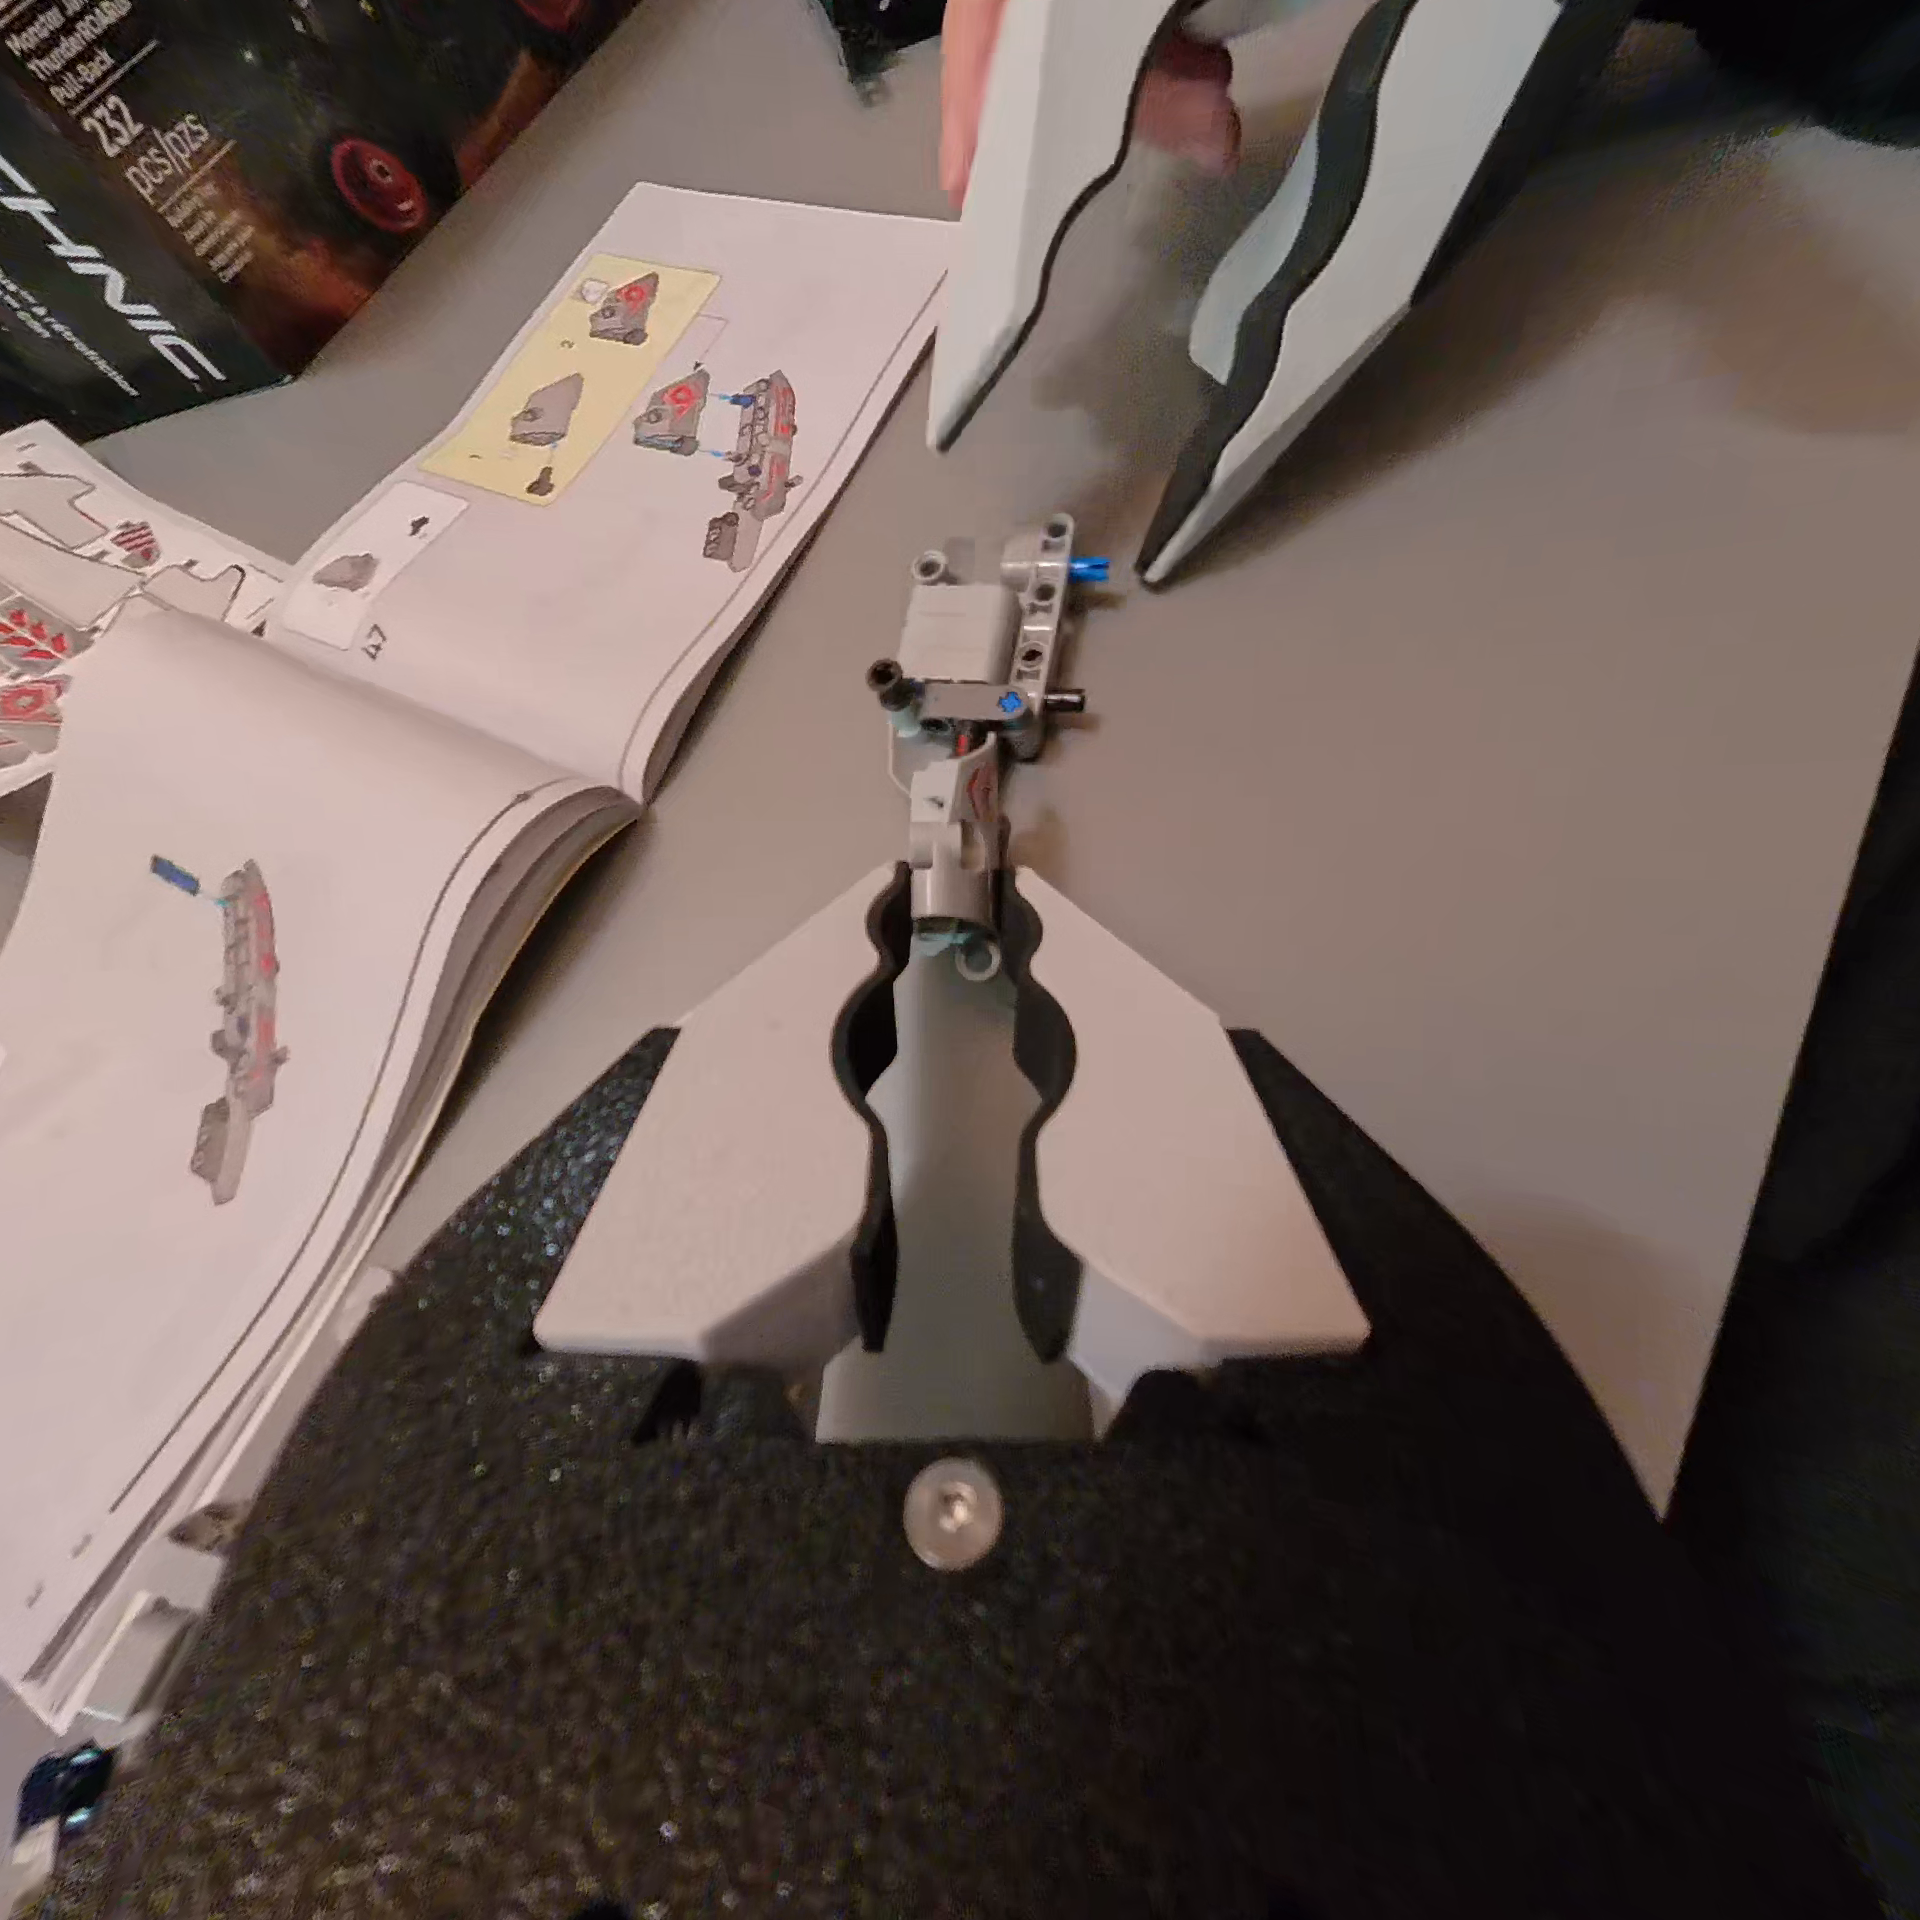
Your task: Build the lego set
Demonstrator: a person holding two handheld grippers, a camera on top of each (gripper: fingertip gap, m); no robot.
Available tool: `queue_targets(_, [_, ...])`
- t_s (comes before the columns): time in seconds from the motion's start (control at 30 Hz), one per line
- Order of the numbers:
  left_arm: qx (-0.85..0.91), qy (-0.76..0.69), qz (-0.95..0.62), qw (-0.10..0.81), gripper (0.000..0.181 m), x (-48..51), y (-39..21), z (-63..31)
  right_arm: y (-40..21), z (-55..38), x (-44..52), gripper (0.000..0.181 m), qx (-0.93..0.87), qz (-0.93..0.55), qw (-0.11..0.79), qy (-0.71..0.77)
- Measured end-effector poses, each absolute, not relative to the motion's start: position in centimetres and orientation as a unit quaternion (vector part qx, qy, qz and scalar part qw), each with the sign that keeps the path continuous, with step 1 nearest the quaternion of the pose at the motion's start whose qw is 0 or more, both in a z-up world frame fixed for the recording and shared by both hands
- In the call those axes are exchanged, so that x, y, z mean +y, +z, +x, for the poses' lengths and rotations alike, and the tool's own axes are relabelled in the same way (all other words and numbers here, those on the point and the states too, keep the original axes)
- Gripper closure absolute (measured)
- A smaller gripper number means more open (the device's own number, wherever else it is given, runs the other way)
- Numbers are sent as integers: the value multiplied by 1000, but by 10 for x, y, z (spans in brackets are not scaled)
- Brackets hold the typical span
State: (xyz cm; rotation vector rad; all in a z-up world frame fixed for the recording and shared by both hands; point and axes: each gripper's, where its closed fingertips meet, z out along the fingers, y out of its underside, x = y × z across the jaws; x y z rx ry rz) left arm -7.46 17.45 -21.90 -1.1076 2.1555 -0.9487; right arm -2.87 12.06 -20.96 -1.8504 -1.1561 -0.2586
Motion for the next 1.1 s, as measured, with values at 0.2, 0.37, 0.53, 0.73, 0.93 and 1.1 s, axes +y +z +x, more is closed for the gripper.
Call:
queue_targets(0.2, [805,-355,-398,259,167,179,-220,-72,-205,-31,128,130,-524,-686,473,-174])
queue_targets(0.37, [811,-356,-391,248,167,183,-221,-68,-206,-26,138,137,-593,-616,447,-263])
queue_targets(0.53, [820,-354,-380,240,167,185,-223,-64,-215,-26,143,161,-641,-546,425,-331])
queue_targets(0.73, [814,-365,-384,238,167,190,-220,-62,-215,-25,149,175,-584,-609,453,-287])
queue_targets(0.93, [749,-465,-379,282,167,189,-174,-62,-205,-37,150,175,-453,-741,487,-92])
queue_targets(1.1, [775,-464,-358,235,167,164,-169,-59,-209,-54,146,175,-341,-815,454,115])
